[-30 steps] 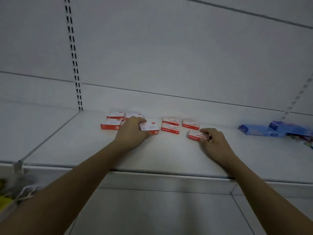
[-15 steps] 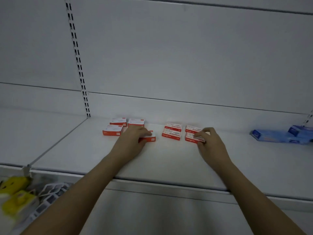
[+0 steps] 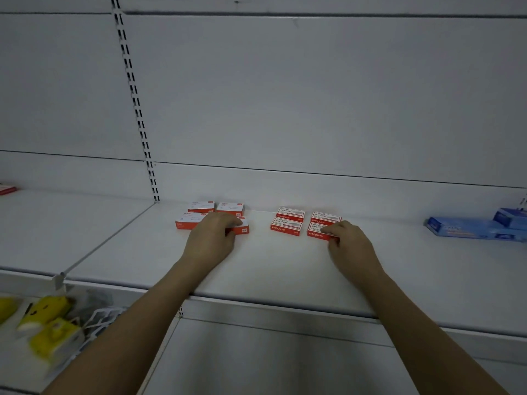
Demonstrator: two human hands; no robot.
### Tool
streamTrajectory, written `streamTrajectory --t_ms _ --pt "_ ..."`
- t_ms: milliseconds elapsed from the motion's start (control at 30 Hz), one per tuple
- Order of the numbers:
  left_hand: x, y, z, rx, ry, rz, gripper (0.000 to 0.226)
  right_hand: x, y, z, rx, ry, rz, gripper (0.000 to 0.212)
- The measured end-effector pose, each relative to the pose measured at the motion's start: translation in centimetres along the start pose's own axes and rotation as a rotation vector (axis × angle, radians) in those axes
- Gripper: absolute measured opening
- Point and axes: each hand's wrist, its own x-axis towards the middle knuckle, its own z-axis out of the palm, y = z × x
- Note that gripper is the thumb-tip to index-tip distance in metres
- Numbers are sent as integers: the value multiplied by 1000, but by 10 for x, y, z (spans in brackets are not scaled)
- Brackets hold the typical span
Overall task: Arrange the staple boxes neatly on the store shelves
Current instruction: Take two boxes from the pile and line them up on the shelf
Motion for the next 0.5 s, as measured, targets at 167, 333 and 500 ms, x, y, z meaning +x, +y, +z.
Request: streamTrajectory --t_ms 167,333,500 --pt "-1 1 0 5 -14 -3 28 1 1 1 8 -12 9 33" --pt "-8 11 -9 66 -20 14 33 -7 -9 -10 88 10 50 34" --pt "-26 28 -33 229 -9 -14 33 -11 -32 -42 186 72 103 20"
